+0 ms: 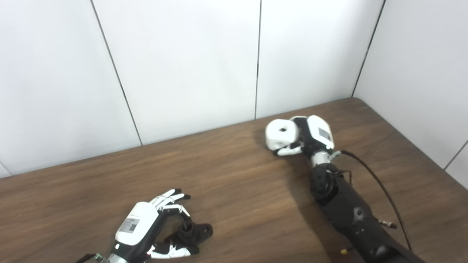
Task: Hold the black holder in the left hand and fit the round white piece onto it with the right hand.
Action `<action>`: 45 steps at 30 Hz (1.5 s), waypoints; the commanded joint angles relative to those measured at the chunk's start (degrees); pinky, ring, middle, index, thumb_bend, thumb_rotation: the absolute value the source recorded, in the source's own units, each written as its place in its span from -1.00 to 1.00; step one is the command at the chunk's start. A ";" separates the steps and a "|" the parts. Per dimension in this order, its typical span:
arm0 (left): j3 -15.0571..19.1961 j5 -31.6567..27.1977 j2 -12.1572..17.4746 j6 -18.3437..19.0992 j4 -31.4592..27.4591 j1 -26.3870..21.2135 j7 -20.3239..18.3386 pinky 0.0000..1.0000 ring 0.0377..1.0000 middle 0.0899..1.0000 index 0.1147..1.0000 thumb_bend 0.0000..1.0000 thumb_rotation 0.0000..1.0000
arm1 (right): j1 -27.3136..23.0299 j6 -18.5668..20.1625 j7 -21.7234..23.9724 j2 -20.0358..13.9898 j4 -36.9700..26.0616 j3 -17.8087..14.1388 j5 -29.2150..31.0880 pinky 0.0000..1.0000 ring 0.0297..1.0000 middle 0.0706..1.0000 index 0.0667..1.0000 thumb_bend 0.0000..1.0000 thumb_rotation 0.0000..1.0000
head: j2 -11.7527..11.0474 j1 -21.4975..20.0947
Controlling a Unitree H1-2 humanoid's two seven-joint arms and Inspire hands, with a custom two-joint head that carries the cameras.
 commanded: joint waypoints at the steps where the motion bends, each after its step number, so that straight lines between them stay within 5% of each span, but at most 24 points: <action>1: -2.22 3.21 2.19 2.49 5.11 5.99 -4.87 0.70 0.81 0.65 -0.17 0.05 -0.89 | -2.29 -1.28 1.30 -1.04 -5.27 0.21 -0.45 0.23 0.47 0.39 -0.11 0.04 -0.74 | 0.17 0.37; 10: -2.07 2.84 1.41 3.10 6.08 5.51 -5.04 0.71 0.83 0.65 -0.17 0.05 -0.89 | 0.75 1.66 12.98 0.31 -24.31 1.87 0.02 0.39 0.59 0.47 -0.11 0.05 -0.73 | 1.14 3.31; 17: -1.94 2.68 0.51 4.45 4.96 5.63 -6.30 0.74 0.84 0.67 -0.17 0.05 -0.89 | 4.29 -1.94 18.11 1.37 -33.01 3.18 1.49 0.31 0.55 0.45 -0.11 0.05 -0.74 | 2.38 5.65; 24: -2.05 3.74 -1.02 6.98 3.57 5.85 -7.14 0.73 0.84 0.68 -0.17 0.05 -0.89 | 8.40 -0.41 25.82 1.45 -41.42 4.97 2.49 0.36 0.60 0.51 -0.11 0.04 -0.74 | 4.37 9.92; 33: -2.56 3.95 -2.61 10.20 2.25 5.75 -8.32 0.76 0.86 0.70 -0.17 0.05 -0.88 | 13.13 -1.32 31.53 2.35 -46.54 7.04 4.05 0.37 0.63 0.53 -0.11 0.04 -0.75 | 6.06 14.12; 45: -2.95 3.83 -3.78 8.51 4.78 4.90 -6.12 0.75 0.86 0.69 -0.18 0.05 -0.88 | 13.23 -2.99 33.36 4.41 -44.35 9.70 3.39 0.34 0.60 0.54 -0.11 0.04 -0.75 | 7.27 16.16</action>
